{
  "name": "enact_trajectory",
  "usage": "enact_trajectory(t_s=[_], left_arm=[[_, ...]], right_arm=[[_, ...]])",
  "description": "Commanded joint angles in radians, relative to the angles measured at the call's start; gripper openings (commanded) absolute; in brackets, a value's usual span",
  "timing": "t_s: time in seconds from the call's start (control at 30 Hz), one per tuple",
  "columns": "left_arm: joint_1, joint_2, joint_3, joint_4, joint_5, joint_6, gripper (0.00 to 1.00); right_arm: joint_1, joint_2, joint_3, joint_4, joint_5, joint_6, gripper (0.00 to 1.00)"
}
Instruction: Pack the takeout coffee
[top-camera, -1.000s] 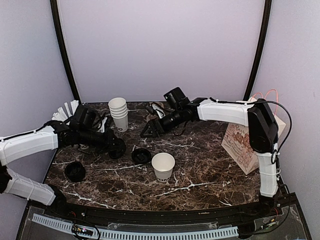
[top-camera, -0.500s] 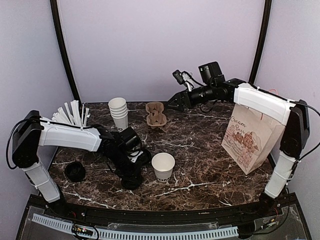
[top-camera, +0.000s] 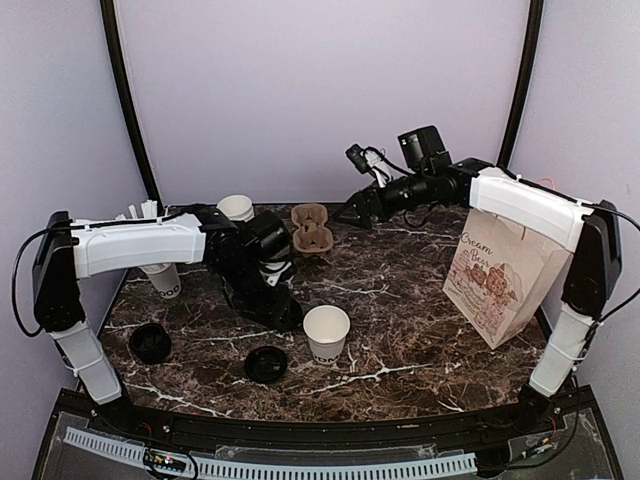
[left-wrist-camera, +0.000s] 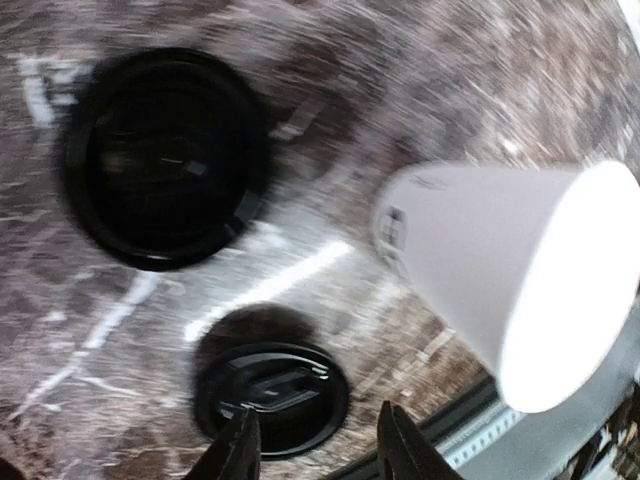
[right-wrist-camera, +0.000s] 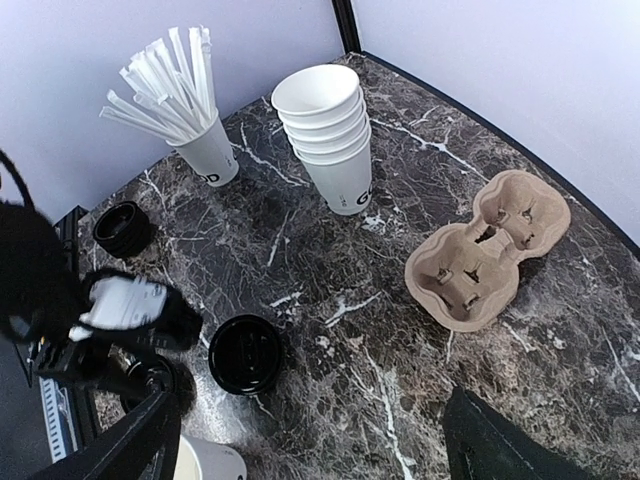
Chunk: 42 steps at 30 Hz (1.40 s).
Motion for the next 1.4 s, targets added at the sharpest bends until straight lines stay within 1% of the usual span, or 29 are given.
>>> enact_trajectory(t_s=[0.0,0.07,0.13,0.23,0.37,0.5,0.53,0.67,0.83,0.93,1.1,1.27,1.37], left_arm=[[0.103,-0.015,0.023,-0.07,-0.144,0.004,0.43],[0.159,0.012,0.028,-0.026,-0.153,0.0,0.44],[0.187,0.045,0.042,0.005,-0.155,0.0,0.42],[0.203,0.105,0.058,0.049,-0.117,0.011,0.42],[0.215,0.169,0.077,0.07,-0.094,0.019,0.42],[0.225,0.216,0.094,0.078,-0.1,0.024,0.4],[0.228,0.229,0.105,0.071,-0.112,0.025,0.38],[0.231,0.247,0.119,0.06,-0.135,0.023,0.32],[0.233,0.259,0.12,0.063,-0.116,0.021,0.21],[0.234,0.261,0.12,0.055,-0.117,0.022,0.18],[0.237,0.271,0.12,0.049,-0.112,0.028,0.21],[0.241,0.275,0.127,0.041,-0.118,0.03,0.15],[0.241,0.251,0.126,0.01,-0.128,0.03,0.12]], right_arm=[[-0.028,-0.064,0.002,-0.037,0.037,-0.054,0.92],[-0.059,-0.085,0.0,-0.056,0.04,-0.065,0.91],[-0.104,-0.117,-0.019,-0.059,0.04,-0.073,0.91],[-0.153,-0.177,-0.075,-0.04,0.049,-0.078,0.91],[-0.18,-0.234,-0.131,-0.025,0.056,-0.083,0.91],[-0.192,-0.253,-0.164,-0.012,0.043,-0.083,0.92],[-0.194,-0.252,-0.167,-0.01,0.039,-0.081,0.92],[-0.196,-0.245,-0.169,-0.004,0.021,-0.074,0.92],[-0.196,-0.225,-0.168,0.007,-0.002,-0.064,0.91],[-0.196,-0.22,-0.167,0.009,-0.01,-0.061,0.91],[-0.196,-0.219,-0.167,0.01,-0.012,-0.061,0.91],[-0.196,-0.225,-0.177,0.011,-0.012,-0.063,0.91],[-0.196,-0.228,-0.181,0.011,-0.011,-0.065,0.91]])
